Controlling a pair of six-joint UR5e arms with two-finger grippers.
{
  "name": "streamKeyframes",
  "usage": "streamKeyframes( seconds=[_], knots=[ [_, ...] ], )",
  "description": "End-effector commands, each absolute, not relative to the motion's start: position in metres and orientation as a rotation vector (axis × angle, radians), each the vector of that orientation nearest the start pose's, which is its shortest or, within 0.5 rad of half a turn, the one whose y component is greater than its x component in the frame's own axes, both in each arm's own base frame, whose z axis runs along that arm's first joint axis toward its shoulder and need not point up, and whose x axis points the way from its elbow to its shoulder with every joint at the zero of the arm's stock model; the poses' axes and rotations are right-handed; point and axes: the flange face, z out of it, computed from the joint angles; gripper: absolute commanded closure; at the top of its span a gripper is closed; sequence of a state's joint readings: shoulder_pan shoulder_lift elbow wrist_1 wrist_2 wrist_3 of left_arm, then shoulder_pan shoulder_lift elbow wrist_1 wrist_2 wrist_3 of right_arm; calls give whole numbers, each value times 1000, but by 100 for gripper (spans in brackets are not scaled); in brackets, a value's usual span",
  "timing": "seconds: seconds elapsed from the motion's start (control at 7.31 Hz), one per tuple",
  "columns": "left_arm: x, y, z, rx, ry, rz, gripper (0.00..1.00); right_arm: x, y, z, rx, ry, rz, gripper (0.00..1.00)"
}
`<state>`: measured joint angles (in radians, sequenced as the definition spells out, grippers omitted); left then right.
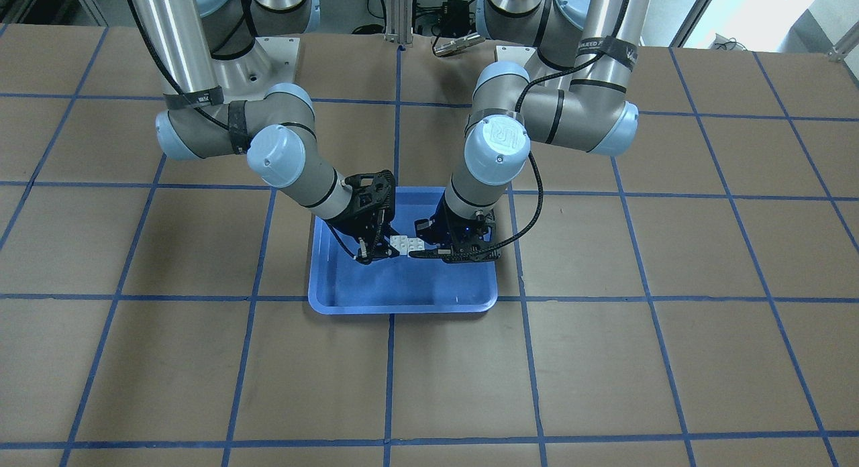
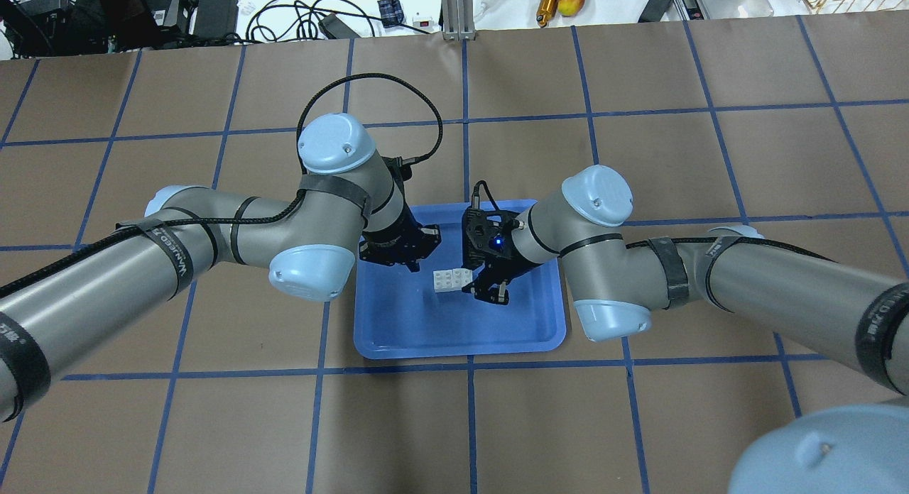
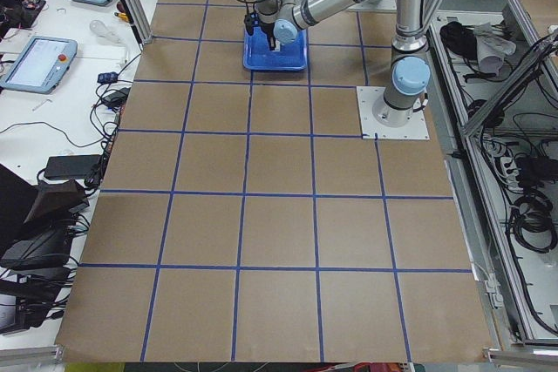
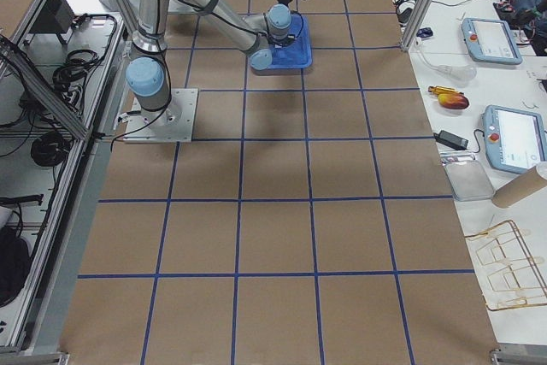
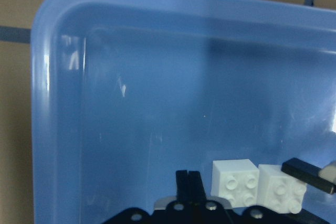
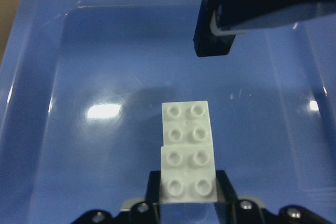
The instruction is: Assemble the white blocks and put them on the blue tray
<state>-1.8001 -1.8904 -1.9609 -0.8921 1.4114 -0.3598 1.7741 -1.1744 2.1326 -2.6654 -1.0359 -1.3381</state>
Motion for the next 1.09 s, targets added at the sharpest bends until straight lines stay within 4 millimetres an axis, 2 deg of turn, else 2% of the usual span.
streamKeyframes(
  seconds=[0.0, 0.14, 0.41, 0.55, 0.68, 0.82, 0.96],
  knots=[
    [-268, -479, 205, -231, 3273, 139, 87, 282, -452, 153, -1919, 1903, -536, 62],
    [-267, -479, 206, -231, 3273, 139, 87, 283, -454, 142, -1908, 1895, -538, 1],
    [-267, -479, 206, -231, 3273, 137, 87, 283, -458, 134, -1936, 1910, -609, 0],
    [-267, -479, 205, -231, 3271, 138, 86, 283, -461, 143, -1944, 1913, -633, 0],
    [-267, -479, 206, -231, 3273, 133, 85, 282, -464, 159, -1902, 1982, -648, 0],
    [-267, -479, 206, -231, 3273, 133, 84, 275, -469, 189, -1887, 2099, -670, 0],
    [-267, -479, 207, -231, 3273, 131, 83, 271, -464, 218, -1853, 2180, -688, 0]
  ],
)
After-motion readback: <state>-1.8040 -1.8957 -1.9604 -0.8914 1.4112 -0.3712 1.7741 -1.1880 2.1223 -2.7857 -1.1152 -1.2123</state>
